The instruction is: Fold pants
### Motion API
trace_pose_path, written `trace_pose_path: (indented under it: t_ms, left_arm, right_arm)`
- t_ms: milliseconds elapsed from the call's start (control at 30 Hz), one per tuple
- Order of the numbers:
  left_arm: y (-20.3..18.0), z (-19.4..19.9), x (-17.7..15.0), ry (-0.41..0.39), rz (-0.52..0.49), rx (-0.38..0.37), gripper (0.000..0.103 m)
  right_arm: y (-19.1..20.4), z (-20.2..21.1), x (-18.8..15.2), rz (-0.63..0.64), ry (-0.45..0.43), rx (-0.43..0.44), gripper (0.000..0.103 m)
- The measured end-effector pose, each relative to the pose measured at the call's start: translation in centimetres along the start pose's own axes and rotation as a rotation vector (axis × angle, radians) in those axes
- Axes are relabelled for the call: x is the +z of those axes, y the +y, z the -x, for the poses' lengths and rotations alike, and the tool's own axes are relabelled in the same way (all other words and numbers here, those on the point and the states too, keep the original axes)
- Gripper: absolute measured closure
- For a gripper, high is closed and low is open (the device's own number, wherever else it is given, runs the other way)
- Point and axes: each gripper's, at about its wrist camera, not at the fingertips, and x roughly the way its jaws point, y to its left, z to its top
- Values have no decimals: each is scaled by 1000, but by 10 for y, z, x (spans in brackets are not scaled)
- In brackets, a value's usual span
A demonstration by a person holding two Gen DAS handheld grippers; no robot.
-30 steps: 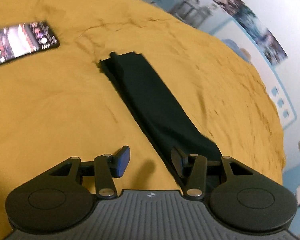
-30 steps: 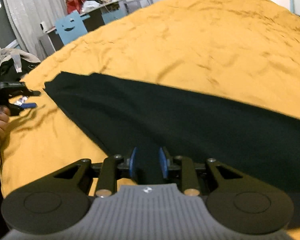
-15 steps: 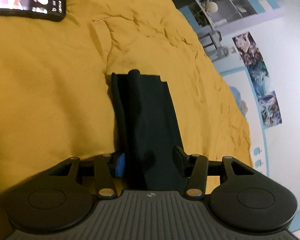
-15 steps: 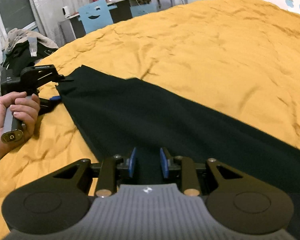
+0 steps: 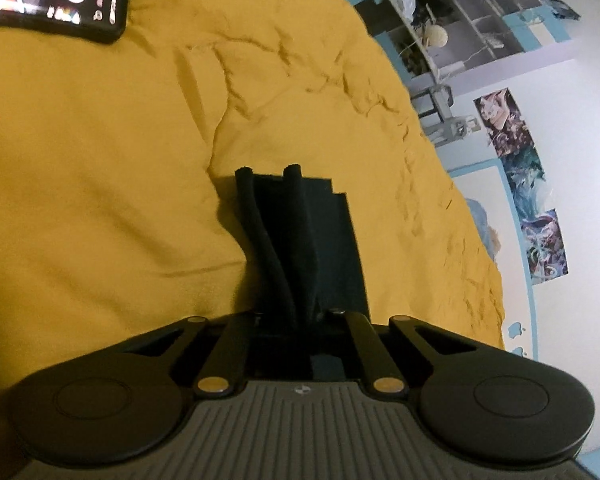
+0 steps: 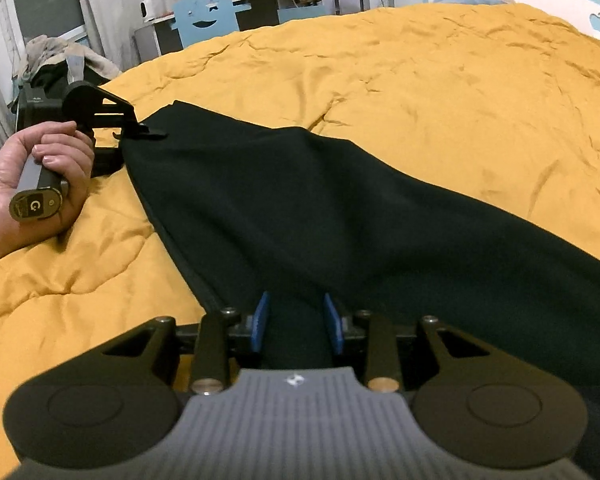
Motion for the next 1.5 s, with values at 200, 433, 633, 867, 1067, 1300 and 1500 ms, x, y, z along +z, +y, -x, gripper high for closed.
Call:
trace_pose_path:
  t_ms: [200,433,633,867,1067,1300,1500]
  left_arm:
    - [-19,13,-4,-51,-58,-33,99]
    - [-64,28,-13,-40,-180,-109,99]
    - [-123,43,-51,-55,-459,-158,99]
    - [-190,65,-188,-36,-1006,-237,98]
    - [-176,52,-330,275,-1456,-247,86]
    - [-159,82,-336,525,-1572,-391,70]
    - [-156,95,-211,271,-1327,-271,48]
  right_arm:
    - [-2,8,-1,-30,-18,-9,75]
    - [-7,27,-3,-81,-51,-19,75]
    - [-31,65,-9,-216,-90,-64,75]
    - [-76,126,-33,-421,-168,-162,75]
    - [-109,163,-59,-549,-200,-247,74]
    - [-136,170,-75,-657,-197,-285,73]
    - [-136,150,-63,-681,-173,-190,59]
